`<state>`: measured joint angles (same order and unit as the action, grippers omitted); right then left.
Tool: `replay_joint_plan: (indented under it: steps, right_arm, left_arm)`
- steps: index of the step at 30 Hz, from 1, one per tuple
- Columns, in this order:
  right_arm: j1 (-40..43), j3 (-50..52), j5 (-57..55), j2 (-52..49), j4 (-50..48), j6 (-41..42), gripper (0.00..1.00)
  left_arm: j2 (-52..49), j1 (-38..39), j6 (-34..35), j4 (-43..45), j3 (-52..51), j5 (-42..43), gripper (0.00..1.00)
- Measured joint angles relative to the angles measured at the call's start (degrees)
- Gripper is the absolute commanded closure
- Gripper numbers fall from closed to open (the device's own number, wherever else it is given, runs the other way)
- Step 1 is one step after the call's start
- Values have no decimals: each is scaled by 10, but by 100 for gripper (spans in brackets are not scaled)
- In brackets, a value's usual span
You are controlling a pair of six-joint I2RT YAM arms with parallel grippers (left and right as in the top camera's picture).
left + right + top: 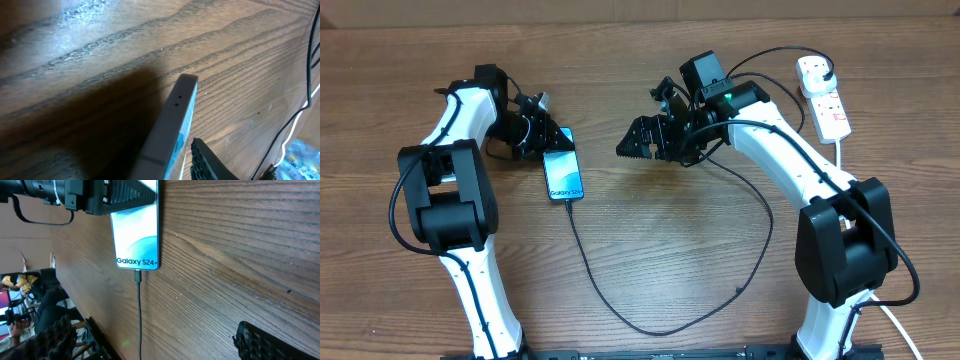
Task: Plug charger to phone and switch on socket
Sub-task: 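Set the plugged phone on the table and hold both grippers still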
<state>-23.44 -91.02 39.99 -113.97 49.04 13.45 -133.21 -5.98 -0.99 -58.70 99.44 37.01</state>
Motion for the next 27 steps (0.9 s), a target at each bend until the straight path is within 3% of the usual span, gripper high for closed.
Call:
replay_joint_plan:
  steps: [9, 19, 27]
  right_arm:
    - [0, 0, 0, 0, 0, 0, 0]
    - [0, 0, 0, 0, 0, 0, 0]
    - [0, 0, 0, 0, -1, 0, 0]
  left_arm:
    - [2, 3, 33, 0, 0, -18, 65]
    - [16, 8, 77, -3, 4, -92, 55]
    - [20, 8, 86, -4, 7, -121, 55]
